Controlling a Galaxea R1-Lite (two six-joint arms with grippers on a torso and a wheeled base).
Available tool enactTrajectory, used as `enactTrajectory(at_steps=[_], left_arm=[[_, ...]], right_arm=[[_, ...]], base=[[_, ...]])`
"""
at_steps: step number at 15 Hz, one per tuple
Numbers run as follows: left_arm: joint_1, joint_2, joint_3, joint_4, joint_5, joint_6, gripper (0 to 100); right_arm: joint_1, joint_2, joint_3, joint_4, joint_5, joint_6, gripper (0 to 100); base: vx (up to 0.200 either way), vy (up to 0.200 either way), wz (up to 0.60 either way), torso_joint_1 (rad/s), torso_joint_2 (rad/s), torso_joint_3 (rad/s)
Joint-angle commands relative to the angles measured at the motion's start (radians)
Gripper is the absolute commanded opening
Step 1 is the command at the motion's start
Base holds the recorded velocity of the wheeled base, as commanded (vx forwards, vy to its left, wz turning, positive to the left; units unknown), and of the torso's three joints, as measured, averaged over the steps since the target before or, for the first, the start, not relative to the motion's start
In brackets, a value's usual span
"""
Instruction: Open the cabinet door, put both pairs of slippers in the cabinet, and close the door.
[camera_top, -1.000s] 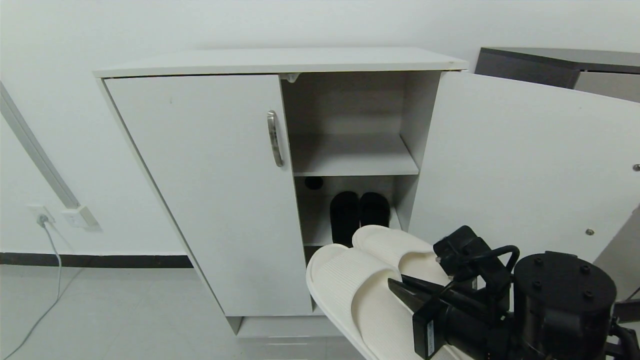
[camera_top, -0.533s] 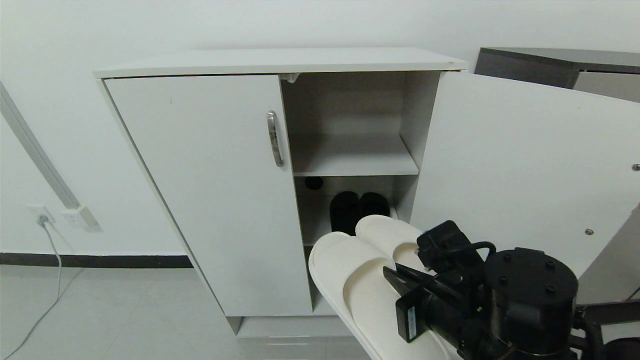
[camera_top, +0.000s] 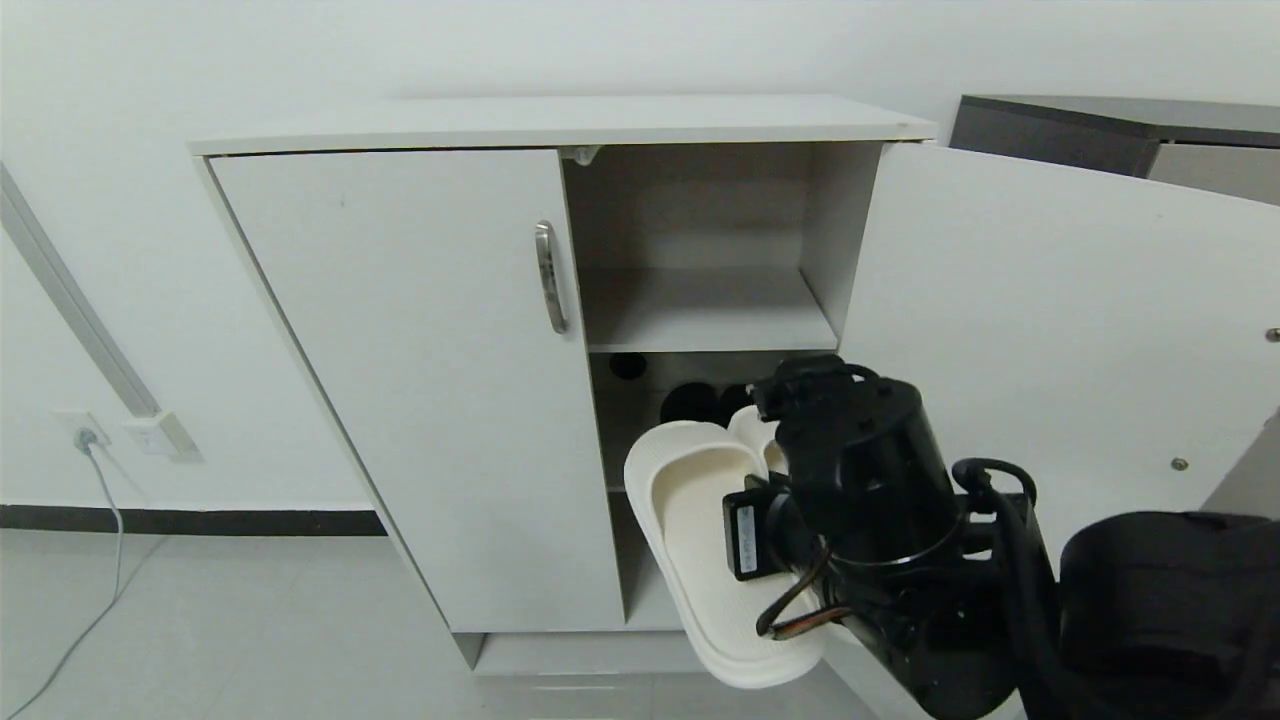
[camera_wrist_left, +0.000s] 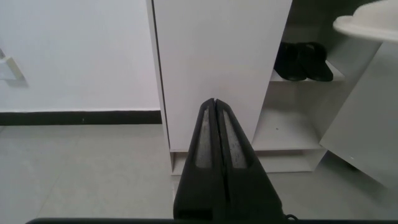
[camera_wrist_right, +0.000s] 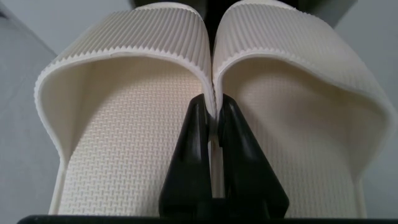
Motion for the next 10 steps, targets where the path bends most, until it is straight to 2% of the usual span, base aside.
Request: enactTrajectory(at_steps=[1, 3, 6, 10], left_arm=[[0.001, 0.001, 0.000, 0.000, 0.000, 0.000, 0], [0.001, 0.001, 0.000, 0.000, 0.000, 0.000, 0], [0.001, 0.001, 0.000, 0.000, 0.000, 0.000, 0], [0.001, 0.001, 0.000, 0.000, 0.000, 0.000, 0]], right_arm=[[0.001, -0.001, -0.131, 0.094, -0.035, 0.023, 0], [0.002, 0.016, -0.267, 0.206, -0.097, 0.023, 0], [0.014, 0.036, -0.378, 0.267, -0.137, 0.017, 0], [0.014, 0.070, -0.405, 0.281, -0.161, -0.003, 0]], base=[[0.000, 0.000, 0.00, 0.000, 0.00, 0.000], [0.000, 0.000, 0.00, 0.000, 0.00, 0.000], [0.000, 0.000, 0.00, 0.000, 0.00, 0.000], [0.000, 0.000, 0.00, 0.000, 0.00, 0.000]])
